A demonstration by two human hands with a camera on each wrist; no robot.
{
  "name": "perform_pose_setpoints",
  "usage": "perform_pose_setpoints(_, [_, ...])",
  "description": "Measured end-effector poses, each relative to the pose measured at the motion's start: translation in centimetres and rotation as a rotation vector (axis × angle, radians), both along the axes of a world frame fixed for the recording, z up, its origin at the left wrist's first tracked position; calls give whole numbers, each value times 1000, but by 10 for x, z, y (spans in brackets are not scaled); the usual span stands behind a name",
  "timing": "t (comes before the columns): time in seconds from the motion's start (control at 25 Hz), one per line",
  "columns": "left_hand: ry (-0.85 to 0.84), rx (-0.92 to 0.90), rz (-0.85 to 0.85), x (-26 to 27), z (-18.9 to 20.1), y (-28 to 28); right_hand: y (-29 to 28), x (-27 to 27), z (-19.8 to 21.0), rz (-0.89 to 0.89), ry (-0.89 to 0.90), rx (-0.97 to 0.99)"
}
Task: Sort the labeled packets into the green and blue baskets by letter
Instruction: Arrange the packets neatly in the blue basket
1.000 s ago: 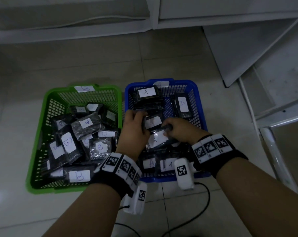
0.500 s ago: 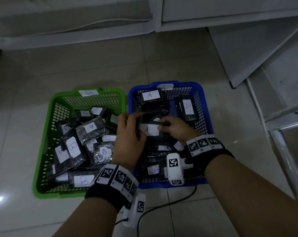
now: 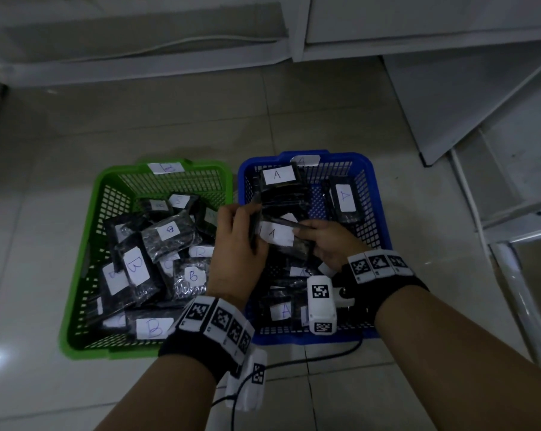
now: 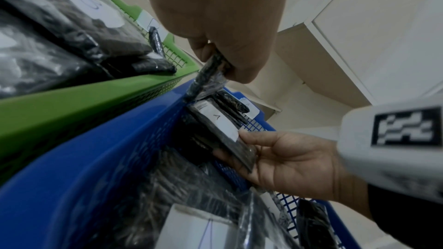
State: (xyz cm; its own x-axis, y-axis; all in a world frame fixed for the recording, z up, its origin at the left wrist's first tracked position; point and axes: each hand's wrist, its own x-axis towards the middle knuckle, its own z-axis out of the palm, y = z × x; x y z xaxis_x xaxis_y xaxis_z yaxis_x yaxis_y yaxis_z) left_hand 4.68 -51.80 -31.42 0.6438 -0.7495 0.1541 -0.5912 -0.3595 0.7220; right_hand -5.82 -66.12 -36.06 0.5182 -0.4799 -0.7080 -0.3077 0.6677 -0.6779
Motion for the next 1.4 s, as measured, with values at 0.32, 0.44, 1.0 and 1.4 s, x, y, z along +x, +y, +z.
perform_pose_setpoints(0.32, [37, 22, 23, 1, -4, -2, 12, 7, -2, -158, -20, 88])
perform_pose_setpoints(0.44, [36, 11, 26, 1, -7, -3, 4, 0, 14, -95, 115, -15])
perform_pose_setpoints(1.0, [43, 71, -106, -15, -19, -17, -12, -30, 21, -642, 48, -283])
perform_pose_setpoints(1.4, [149, 87, -295, -22, -16, -20, -3, -27, 26, 21, 157, -302])
